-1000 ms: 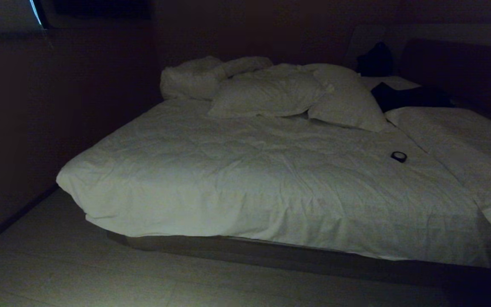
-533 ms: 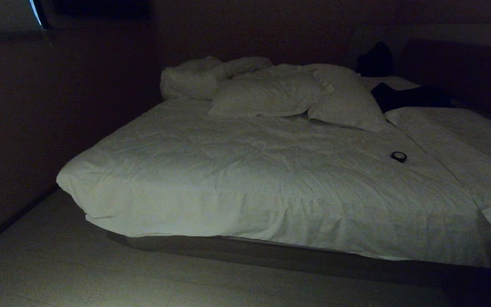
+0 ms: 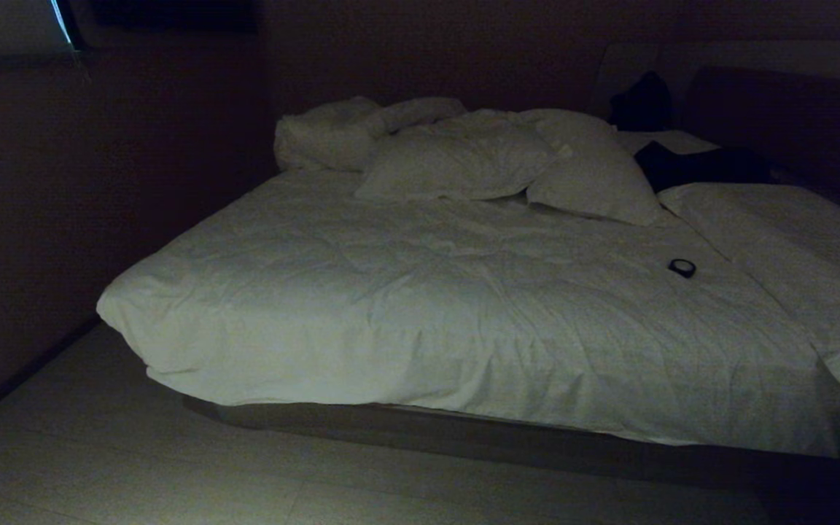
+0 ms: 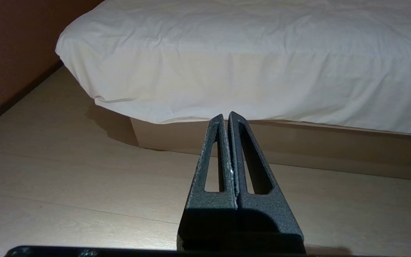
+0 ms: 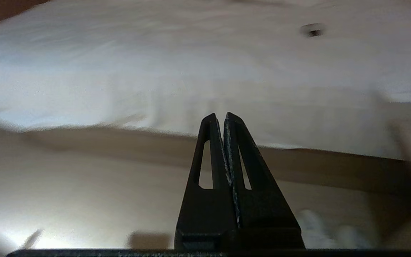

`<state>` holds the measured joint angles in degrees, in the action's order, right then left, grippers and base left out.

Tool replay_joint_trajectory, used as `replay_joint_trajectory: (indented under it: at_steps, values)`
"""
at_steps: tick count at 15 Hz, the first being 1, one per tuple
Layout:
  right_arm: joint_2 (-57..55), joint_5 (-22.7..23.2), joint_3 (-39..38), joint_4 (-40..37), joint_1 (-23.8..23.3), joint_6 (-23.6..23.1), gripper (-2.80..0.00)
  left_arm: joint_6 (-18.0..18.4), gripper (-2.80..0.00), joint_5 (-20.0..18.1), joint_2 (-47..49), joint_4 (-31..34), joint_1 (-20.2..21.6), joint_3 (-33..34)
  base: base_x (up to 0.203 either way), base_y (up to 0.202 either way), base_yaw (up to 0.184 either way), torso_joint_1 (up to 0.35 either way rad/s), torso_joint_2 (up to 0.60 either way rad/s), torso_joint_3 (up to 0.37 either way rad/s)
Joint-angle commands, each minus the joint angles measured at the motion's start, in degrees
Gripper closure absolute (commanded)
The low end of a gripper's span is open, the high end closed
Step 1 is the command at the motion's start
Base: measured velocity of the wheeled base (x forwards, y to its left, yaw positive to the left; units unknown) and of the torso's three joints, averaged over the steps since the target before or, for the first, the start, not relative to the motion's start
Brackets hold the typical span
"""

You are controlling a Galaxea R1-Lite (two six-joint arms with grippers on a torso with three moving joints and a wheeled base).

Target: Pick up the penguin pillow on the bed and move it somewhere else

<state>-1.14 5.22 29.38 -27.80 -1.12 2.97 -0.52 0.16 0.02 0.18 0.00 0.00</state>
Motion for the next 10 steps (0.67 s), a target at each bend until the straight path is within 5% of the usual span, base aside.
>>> replay_joint_trajectory:
  at_steps: [1, 10]
  values:
    - [0.97, -12.46, -2.85, 5.18, -0.02, -0.84, 0.0, 0.0, 0.0, 0.02, -0.02, -0.01, 0.0, 0.09, 0.0, 0.0, 0.0, 0.0, 0.0, 0.0]
    - [0.97, -13.01, -19.46, 21.7, -0.02, -5.24, 0.0, 0.0, 0.0, 0.02, -0.02, -0.01, 0.0, 0.09, 0.0, 0.0, 0.0, 0.0, 0.0, 0.0]
